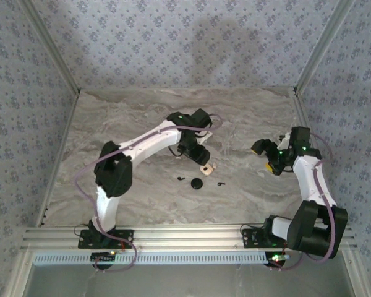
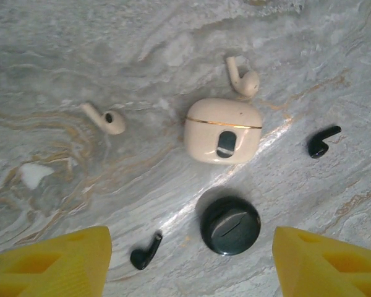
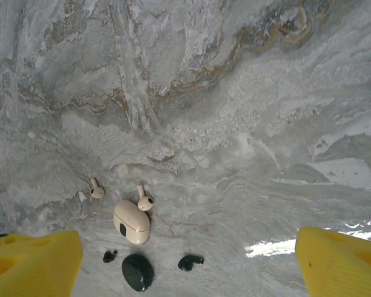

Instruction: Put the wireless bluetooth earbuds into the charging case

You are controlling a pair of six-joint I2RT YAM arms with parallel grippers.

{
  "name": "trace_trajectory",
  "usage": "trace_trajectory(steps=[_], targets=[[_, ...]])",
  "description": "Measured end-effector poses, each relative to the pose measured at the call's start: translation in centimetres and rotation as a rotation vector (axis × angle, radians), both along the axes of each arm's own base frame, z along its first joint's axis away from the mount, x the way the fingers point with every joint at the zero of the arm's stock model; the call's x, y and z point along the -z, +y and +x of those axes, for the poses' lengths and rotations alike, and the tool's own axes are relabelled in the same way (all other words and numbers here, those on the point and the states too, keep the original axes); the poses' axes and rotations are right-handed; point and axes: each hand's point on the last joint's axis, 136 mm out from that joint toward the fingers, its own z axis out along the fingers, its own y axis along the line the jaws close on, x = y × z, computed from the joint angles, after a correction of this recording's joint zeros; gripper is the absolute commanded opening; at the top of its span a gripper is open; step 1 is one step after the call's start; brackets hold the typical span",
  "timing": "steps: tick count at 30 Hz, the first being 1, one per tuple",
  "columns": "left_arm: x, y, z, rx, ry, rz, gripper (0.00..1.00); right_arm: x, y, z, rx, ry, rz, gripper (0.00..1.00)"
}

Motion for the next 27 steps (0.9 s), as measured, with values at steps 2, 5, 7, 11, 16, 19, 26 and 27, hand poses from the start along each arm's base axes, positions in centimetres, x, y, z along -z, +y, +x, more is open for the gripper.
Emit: trace_trajectory(steps=[2, 5, 7, 11, 16, 19, 26, 27], targets=[[0.6, -0.7, -0.2, 0.012, 0.021, 0.015, 0.71, 0.1, 0.1, -0.1, -0.001, 0.002, 0.011, 0.91], [1.3, -1.6, -0.2, 0.024, 0.044, 0.035, 0.72, 0.0, 0.2, 0.0, -0.005, -0.008, 0.018, 0.91], [1.6, -2.1, 0.0, 0.029, 0.052, 0.046, 0.73, 0.0, 0.2, 0.0, -0.006, -0.012, 0.021, 0.91], [2.3, -2.6, 0.4, 0.029, 0.065, 0.061, 0.73, 0.0, 0.2, -0.1, -0.006, -0.011, 0.027, 0.92], [3.8, -3.0, 0.3, 0.034, 0.092, 0.094, 0.73, -0.1, 0.2, -0.2, -0.006, -0.017, 0.026, 0.92], [4.8, -3.2, -0.2, 0.046, 0.109, 0.116, 0.73, -0.1, 0.2, -0.2, -0.006, -0.019, 0.025, 0.92], [6.7, -3.3, -1.3, 0.065, 0.144, 0.161, 0.75, 0.0, 0.3, -0.3, -0.006, -0.014, 0.027, 0.93], [6.9, -3.3, -1.3, 0.065, 0.146, 0.163, 0.75, 0.1, 0.3, -0.3, -0.006, -0.013, 0.027, 0.93]])
